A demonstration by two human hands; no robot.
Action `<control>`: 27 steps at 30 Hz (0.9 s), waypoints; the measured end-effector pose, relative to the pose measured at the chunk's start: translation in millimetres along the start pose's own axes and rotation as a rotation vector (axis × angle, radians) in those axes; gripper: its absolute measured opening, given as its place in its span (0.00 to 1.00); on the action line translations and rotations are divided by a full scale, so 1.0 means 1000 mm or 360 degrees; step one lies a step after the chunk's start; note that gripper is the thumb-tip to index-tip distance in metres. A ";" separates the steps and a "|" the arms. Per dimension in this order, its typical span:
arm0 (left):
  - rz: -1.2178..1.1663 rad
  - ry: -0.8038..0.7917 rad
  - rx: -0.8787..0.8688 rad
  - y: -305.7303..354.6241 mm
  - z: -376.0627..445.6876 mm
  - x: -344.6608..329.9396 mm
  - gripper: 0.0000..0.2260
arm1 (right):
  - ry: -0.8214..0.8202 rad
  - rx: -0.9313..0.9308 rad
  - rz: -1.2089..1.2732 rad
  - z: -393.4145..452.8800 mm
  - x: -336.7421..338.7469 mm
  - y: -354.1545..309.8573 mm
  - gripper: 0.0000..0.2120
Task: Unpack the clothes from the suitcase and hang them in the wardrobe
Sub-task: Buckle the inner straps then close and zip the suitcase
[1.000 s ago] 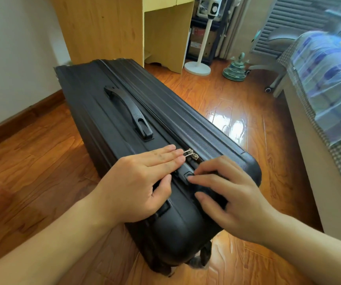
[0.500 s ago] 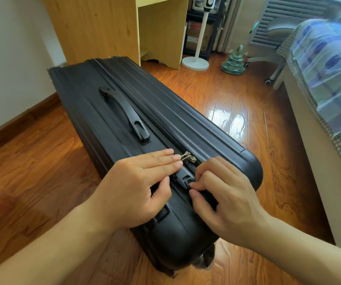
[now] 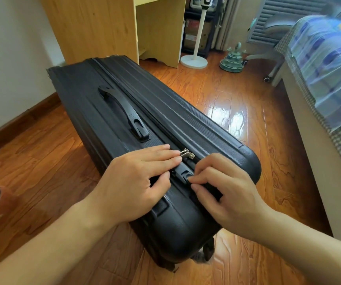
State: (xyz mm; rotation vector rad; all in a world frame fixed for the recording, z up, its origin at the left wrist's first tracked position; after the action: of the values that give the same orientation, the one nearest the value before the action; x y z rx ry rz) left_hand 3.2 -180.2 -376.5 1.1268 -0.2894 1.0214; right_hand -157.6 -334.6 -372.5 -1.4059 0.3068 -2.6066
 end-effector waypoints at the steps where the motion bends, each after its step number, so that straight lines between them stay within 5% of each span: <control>1: 0.0007 -0.0005 0.0007 0.000 0.000 0.000 0.16 | -0.0053 -0.0023 0.0047 0.002 0.003 0.004 0.01; 6: 0.0057 -0.0017 0.0025 0.003 0.004 -0.003 0.17 | -0.0214 -0.0063 0.0101 0.012 0.014 0.017 0.04; 22: 0.0277 -0.0075 -0.0033 0.004 0.007 -0.006 0.19 | -0.0078 0.0004 0.0147 0.006 0.001 0.016 0.03; 27: 0.0364 -0.0192 -0.0031 0.004 0.005 -0.004 0.27 | -0.0062 0.0024 0.0142 0.006 0.001 0.015 0.03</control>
State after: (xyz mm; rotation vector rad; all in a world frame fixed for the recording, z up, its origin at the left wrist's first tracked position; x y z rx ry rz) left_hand -0.5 -186.2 -374.8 1.1580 -0.5333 1.1503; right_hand -152.7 -349.6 -372.8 -1.4030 0.3364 -2.5020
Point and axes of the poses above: each hand's wrist, its own z-axis towards the middle knuckle, its own x-axis out of the back of the hand, y = z × x, the point moved 1 cm from there along z, towards the middle knuckle, and after that the axes turned 11 degrees about -z, right-handed, at the moved point
